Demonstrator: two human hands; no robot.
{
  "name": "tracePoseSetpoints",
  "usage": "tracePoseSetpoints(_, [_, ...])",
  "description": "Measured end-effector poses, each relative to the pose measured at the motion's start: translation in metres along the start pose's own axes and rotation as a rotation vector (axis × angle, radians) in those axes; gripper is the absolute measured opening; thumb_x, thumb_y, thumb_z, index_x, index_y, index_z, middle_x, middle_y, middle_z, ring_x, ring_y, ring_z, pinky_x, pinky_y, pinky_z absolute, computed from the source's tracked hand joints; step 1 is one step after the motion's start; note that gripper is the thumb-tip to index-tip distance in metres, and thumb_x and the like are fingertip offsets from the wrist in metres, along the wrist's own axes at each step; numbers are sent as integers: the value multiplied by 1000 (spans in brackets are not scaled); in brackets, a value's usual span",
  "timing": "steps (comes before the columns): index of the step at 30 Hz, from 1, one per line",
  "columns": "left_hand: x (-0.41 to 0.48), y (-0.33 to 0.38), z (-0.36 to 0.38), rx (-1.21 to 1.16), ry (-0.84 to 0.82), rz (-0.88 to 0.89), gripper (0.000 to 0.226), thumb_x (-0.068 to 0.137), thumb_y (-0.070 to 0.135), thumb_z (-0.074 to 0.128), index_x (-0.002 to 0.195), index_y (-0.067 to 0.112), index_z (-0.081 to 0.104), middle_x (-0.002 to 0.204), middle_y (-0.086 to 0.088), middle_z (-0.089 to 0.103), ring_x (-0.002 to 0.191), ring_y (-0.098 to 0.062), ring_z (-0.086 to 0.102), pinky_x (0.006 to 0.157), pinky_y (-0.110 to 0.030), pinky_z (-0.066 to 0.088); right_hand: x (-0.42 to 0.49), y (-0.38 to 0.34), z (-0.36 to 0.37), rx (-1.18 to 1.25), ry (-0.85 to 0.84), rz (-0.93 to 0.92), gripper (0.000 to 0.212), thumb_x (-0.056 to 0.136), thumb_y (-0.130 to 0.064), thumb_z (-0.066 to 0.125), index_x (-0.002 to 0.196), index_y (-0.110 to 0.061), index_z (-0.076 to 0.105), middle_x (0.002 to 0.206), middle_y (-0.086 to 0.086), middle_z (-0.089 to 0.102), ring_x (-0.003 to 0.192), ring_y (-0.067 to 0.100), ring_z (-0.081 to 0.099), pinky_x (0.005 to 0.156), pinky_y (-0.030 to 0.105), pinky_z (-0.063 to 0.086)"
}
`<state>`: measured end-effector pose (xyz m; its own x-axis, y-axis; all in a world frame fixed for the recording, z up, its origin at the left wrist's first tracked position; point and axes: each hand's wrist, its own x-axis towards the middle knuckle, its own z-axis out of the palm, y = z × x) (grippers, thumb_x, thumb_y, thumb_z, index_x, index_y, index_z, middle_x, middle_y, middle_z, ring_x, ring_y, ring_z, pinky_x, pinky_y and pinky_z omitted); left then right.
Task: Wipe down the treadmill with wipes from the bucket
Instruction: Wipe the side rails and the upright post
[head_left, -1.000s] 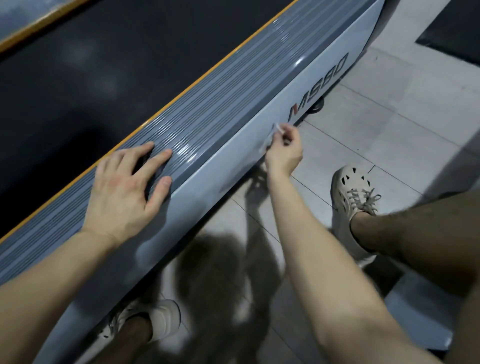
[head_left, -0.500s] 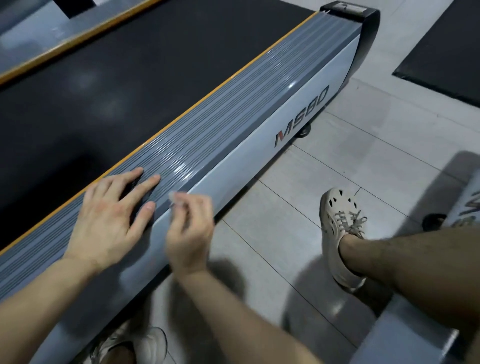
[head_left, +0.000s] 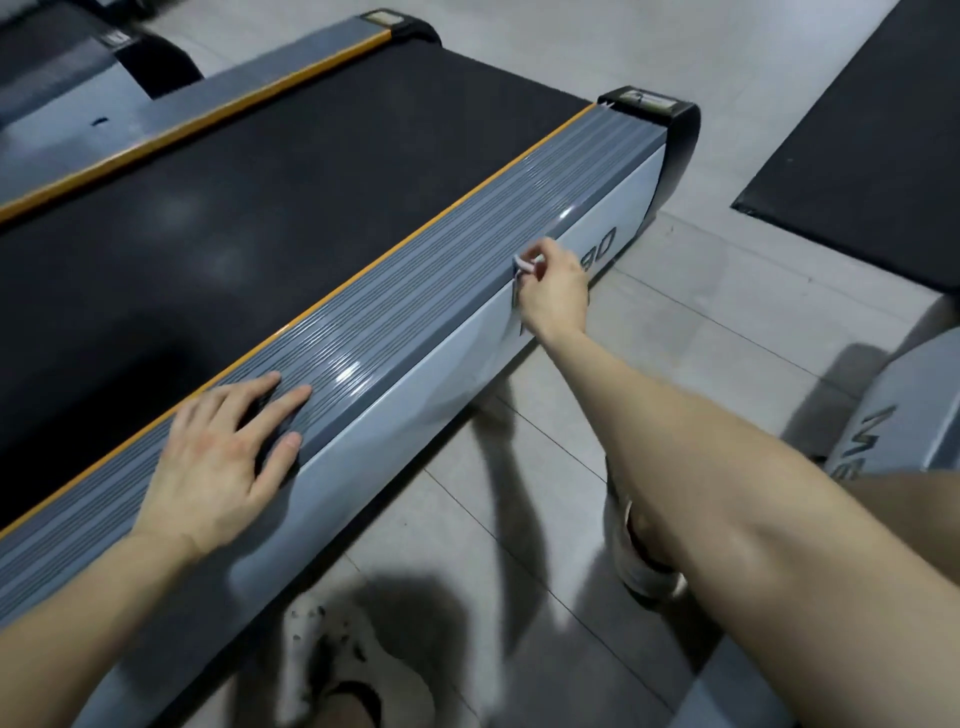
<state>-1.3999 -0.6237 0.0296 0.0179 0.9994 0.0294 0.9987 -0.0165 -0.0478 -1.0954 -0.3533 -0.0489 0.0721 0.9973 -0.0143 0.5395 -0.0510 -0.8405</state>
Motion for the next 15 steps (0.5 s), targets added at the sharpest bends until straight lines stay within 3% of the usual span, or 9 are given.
tracePoseSetpoints(3, [2,0,1,0,-14,-11,58,107,52,35,157,30,53,154,-7,53,133,-36,51,114,-56,37,-24,-2,6,-227,-228,-179,25,87,2,52,94,-21,59,96,4,56,89,30,59,71,36,44])
tracePoseSetpoints(5, [0,0,1,23,-35,-8,59,106,53,35,156,29,55,151,-7,55,130,-36,53,111,-56,39,-17,-20,-10,-362,-409,-325,23,84,2,57,95,-18,64,97,3,56,93,31,60,73,34,42])
tracePoseSetpoints(8, [8,-2,-4,60,-53,-2,58,101,57,39,147,29,62,137,-3,59,123,-32,54,102,-53,43,1,-46,-39,-516,-593,-584,24,86,-4,65,101,-21,72,102,2,64,98,26,62,78,37,51])
tracePoseSetpoints(12, [51,19,-14,44,-1,-29,45,98,60,45,118,26,68,109,3,55,105,-28,54,90,-47,46,6,-47,-59,-511,-608,-751,20,92,-10,68,106,-24,71,104,-4,59,95,20,59,81,39,52])
tracePoseSetpoints(15, [101,53,-8,-49,26,8,46,101,58,45,128,26,65,121,4,59,117,-27,54,99,-48,45,12,-21,-57,-376,-435,-704,20,89,-10,67,105,-22,70,103,-4,59,93,21,61,83,43,55])
